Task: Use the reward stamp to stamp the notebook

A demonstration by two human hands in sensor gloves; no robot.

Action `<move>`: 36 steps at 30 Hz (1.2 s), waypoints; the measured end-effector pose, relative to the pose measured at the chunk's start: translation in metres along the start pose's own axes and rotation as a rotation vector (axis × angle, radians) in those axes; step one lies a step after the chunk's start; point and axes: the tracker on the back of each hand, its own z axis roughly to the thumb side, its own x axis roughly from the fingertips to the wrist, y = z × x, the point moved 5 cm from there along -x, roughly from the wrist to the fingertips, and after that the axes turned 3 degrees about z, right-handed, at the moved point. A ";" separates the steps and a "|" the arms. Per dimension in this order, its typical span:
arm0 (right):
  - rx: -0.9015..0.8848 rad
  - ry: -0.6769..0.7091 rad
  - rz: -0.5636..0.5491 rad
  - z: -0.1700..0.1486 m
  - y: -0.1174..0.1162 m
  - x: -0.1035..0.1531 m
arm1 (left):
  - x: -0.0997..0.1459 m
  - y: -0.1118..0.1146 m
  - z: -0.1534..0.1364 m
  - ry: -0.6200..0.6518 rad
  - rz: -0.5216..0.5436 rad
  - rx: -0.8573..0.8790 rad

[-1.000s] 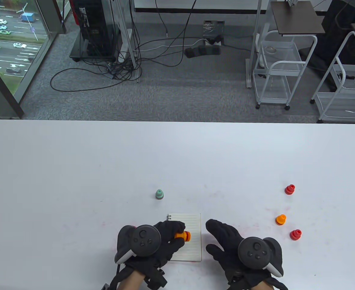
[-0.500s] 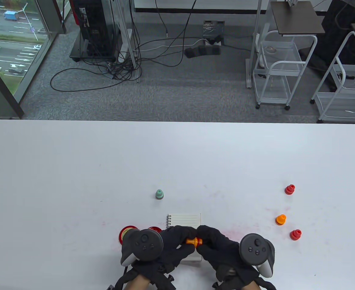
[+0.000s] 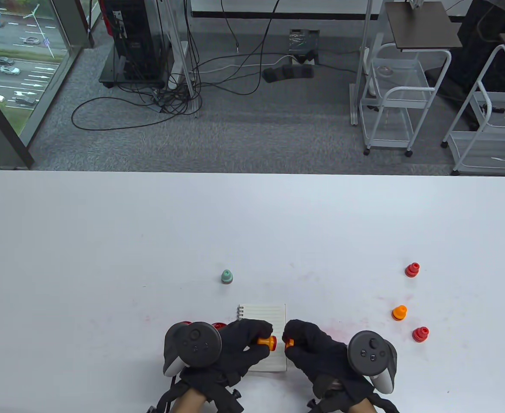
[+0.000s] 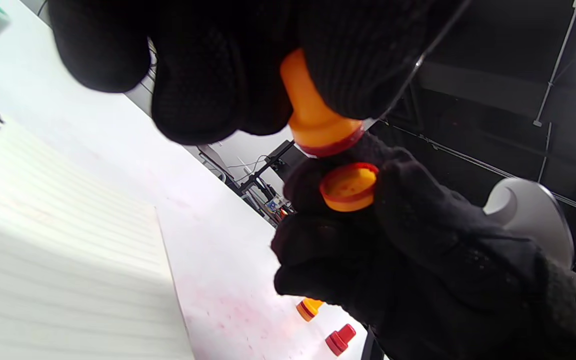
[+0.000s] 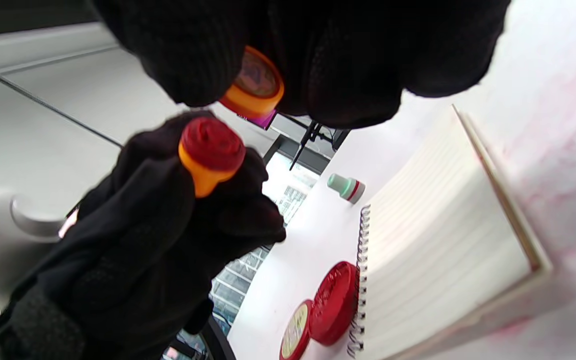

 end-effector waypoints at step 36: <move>0.865 -0.222 0.153 -0.038 -0.017 -0.010 | 0.009 -0.005 -0.019 -0.034 -0.114 -0.364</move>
